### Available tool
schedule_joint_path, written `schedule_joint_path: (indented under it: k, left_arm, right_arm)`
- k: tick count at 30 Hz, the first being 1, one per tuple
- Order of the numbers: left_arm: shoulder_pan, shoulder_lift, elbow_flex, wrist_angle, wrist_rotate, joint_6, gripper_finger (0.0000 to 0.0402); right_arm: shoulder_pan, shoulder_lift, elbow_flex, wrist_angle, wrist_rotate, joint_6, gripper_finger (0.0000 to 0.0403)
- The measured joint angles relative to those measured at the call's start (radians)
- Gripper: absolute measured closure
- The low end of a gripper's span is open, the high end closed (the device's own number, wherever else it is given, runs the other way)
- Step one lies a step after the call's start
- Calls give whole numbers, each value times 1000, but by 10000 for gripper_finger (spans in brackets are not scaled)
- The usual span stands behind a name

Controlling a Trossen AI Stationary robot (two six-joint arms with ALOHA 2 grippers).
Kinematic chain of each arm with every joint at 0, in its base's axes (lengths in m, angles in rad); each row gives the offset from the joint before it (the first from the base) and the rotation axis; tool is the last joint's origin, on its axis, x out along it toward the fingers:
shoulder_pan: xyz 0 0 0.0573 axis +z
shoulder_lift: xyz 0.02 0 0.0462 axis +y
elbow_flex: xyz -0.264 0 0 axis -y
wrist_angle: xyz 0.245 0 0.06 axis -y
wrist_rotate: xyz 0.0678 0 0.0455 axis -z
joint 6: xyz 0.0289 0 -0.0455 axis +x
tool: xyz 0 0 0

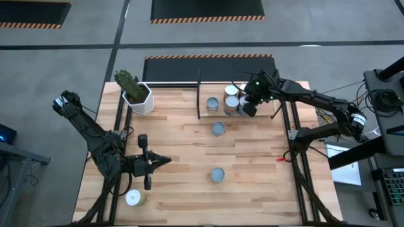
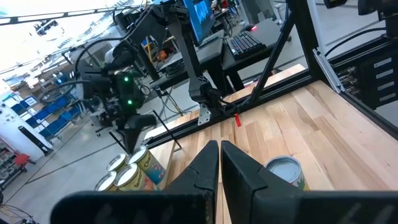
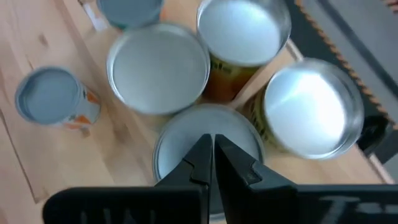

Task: Pick and place cans onto a shelf
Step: Adjust the canned goods on the shelf

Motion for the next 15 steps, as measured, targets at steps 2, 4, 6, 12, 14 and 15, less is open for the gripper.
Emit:
schedule_joint_path:
  k: [2, 4, 6, 12, 14, 15]
  left_arm:
    - [0, 0, 0, 0, 0, 0, 402]
    - [0, 0, 0, 0, 0, 0, 402]
    - [0, 0, 0, 0, 0, 1, 402]
    - [0, 0, 0, 24, 0, 25, 402]
    - [0, 0, 0, 37, 0, 24, 402]
    - [0, 0, 0, 40, 0, 23, 402]
  right_arm:
    - [0, 0, 25, 4, 14, -5, 394]
    - [0, 0, 50, 8, 17, -13, 394]
    - [0, 0, 67, 17, 22, -28, 394]
    - [-21, 1, 51, 106, 75, -80, 394]
    - [-36, 12, 42, 118, 78, -81, 394]
    - [-46, 19, 39, 121, 80, -80, 394]
